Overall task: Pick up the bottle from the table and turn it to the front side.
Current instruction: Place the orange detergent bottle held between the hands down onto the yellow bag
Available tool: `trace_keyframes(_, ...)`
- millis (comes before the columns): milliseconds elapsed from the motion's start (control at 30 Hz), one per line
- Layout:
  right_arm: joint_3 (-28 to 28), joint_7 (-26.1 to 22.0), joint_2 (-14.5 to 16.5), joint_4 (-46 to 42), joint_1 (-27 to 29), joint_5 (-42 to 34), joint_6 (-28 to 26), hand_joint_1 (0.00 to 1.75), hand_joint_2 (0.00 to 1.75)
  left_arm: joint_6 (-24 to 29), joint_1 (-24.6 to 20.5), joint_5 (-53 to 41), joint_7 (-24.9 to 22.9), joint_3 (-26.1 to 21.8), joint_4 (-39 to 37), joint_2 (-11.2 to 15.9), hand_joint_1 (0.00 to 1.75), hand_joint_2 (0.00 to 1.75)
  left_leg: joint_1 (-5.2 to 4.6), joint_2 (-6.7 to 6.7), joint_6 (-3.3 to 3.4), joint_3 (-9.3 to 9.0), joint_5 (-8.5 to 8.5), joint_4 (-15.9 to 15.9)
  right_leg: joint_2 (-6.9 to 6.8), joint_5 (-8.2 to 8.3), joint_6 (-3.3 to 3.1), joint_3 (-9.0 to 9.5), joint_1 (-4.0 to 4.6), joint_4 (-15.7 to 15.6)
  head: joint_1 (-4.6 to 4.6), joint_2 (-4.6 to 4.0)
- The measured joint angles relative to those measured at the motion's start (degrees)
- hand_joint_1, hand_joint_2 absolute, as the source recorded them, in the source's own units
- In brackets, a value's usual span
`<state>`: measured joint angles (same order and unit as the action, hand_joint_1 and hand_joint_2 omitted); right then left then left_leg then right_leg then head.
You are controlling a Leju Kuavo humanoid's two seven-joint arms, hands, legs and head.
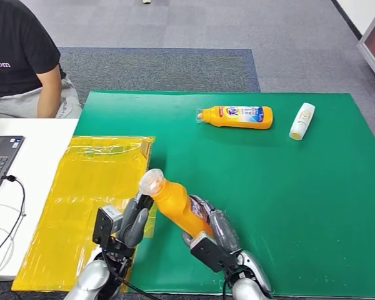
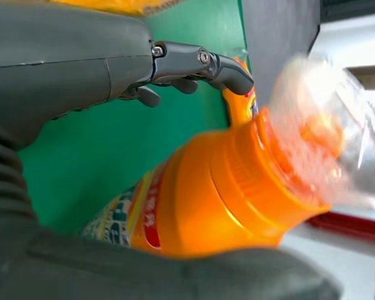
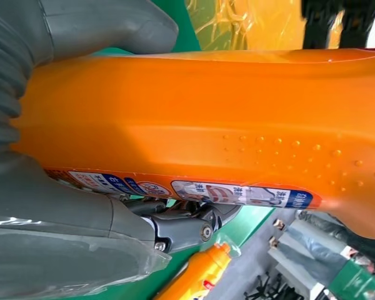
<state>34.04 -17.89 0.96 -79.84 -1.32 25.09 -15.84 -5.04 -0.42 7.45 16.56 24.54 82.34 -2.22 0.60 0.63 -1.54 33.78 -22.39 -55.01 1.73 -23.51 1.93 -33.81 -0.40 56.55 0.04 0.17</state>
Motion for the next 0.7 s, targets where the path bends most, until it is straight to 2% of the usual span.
trace_keyframes(467,2.66,-0.83,-0.27,0.0,-1.45,-0.76,0.23,1.75,1.75,-1.16,-3.62,-0.97,-1.92,2.04,-2.32,0.71,0.0,0.0,0.0,0.0,0.0,0.03,0.0,-0.01,-0.01,0.0,0.0,-0.03,0.0,0.0,0.0,0.0)
trace_keyframes(700,2.91,-1.02,-0.35,0.0,-1.61,-1.32,0.09,1.75,1.75,0.36,-5.18,-7.99,-3.48,4.23,-3.26,2.25,0.0,0.0,0.0,0.01,0.0,0.05,0.01,-0.01,-0.03,0.0,0.0,-0.05,0.0,0.01,-0.01,0.0)
